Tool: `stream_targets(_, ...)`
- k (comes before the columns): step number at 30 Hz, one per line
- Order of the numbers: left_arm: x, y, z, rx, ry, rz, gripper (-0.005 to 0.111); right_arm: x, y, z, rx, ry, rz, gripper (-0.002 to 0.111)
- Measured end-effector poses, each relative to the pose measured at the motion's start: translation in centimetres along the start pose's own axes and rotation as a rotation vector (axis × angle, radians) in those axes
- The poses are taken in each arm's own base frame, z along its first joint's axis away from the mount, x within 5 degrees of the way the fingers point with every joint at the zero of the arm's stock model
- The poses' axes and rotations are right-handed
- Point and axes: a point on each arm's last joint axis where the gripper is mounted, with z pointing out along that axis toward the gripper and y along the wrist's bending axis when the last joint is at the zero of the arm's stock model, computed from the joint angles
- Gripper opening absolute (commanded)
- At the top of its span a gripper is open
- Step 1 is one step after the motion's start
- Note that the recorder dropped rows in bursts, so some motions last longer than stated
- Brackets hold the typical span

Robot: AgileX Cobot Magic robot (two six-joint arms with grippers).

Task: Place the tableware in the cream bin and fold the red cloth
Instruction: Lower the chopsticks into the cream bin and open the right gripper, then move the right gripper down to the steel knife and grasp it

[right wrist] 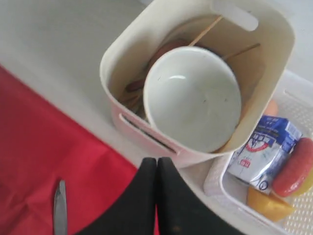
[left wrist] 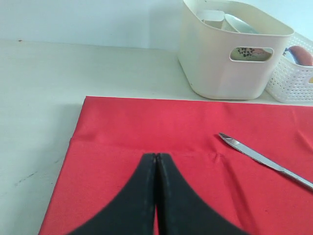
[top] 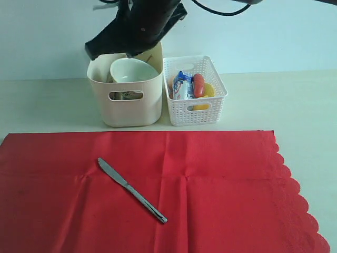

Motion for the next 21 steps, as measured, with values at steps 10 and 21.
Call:
stream_targets(10, 0.0, 0.0, 0.0, 0.0, 0.0, 0.0, 0.0, 6.1, 5.8, -2.1, -0.11, 0.104, -0.175, 0.0)
stream_targets(21, 0.0, 0.0, 0.0, 0.0, 0.0, 0.0, 0.0, 12.5, 4.6, -6.4, -0.161, 0.085, -0.135, 0.0)
